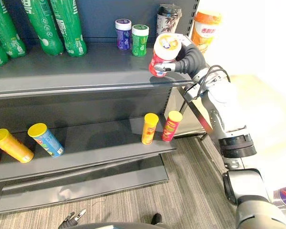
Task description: Put the gum and the chips on the shelf.
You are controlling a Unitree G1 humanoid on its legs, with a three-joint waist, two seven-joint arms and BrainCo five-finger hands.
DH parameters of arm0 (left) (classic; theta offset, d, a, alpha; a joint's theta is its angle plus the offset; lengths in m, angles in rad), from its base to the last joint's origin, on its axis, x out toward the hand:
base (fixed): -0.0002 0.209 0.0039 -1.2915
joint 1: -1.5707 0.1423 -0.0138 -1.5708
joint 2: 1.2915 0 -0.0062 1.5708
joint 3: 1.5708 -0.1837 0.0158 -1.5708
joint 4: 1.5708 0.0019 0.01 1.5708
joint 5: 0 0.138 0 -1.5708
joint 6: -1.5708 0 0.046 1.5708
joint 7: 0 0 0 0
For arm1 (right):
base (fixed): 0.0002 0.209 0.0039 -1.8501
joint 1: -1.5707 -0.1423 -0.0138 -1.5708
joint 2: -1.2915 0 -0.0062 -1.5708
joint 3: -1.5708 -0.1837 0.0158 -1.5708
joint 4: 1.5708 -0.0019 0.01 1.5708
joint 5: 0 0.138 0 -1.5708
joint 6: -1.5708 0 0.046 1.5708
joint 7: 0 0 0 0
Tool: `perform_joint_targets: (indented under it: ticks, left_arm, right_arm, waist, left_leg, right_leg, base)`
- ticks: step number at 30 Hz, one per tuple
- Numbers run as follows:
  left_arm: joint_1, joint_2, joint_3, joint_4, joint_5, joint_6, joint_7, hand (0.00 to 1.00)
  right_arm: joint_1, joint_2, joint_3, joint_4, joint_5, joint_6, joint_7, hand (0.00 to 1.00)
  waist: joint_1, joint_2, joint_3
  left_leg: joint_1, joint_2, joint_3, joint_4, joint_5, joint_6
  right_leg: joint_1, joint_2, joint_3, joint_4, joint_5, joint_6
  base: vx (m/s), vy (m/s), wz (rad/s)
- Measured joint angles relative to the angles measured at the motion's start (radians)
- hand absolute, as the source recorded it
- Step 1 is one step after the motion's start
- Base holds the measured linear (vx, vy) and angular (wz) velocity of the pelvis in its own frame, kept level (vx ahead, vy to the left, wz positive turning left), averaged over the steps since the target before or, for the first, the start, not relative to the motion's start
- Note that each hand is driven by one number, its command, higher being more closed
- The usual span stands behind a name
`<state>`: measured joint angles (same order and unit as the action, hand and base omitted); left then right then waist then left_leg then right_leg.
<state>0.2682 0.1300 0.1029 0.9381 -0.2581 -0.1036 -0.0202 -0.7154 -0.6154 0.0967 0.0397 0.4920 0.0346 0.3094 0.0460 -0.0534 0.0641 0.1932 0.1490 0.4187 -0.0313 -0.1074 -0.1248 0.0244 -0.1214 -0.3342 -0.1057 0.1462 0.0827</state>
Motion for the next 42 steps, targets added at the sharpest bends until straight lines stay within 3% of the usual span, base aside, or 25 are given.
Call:
perform_joint_targets:
  ticks: [4,17,27,42]
  left_arm:
    - [-0.004,0.000,-0.005,0.000,0.003,0.000,0.005,0.00]
    - [-0.010,0.002,-0.018,0.000,0.009,-0.001,0.014,0.00]
    - [-0.010,0.005,-0.018,-0.001,0.038,-0.001,0.014,0.00]
    - [-0.006,0.014,-0.022,-0.005,0.044,0.004,0.013,0.00]
  right_arm:
    - [-0.001,0.015,0.033,-0.018,0.000,0.028,-0.001,1.00]
    - [-0.033,0.082,0.082,0.024,-0.004,0.040,-0.039,1.00]
    - [-0.057,0.084,0.110,0.056,-0.013,0.049,-0.020,1.00]
    - [-0.071,0.084,0.073,0.227,-0.045,-0.051,-0.044,1.00]
  waist:
    - [0.011,0.000,0.000]
    - [0.040,0.000,0.002]
    - [0.041,-0.003,0.022]
    - [0.043,-0.004,0.024]
  left_leg:
    - [-0.001,0.000,-0.010,0.001,0.000,0.001]
    - [-0.018,0.000,-0.048,0.001,0.012,0.006]
    - [-0.020,0.000,-0.053,-0.002,0.019,0.006]
    - [-0.032,-0.013,-0.077,-0.010,0.032,0.011]
  right_leg:
    - [0.005,-0.001,-0.012,0.000,0.000,0.000]
    - [0.014,-0.008,-0.047,-0.001,0.000,0.000]
    - [0.014,-0.008,-0.050,-0.001,0.000,0.000]
    - [0.014,-0.017,-0.073,-0.001,0.000,0.000]
  base:
    - [-0.02,0.000,0.06]
    - [-0.02,0.002,0.09]
    - [0.00,0.000,0.00]
    - [0.00,0.003,0.04]
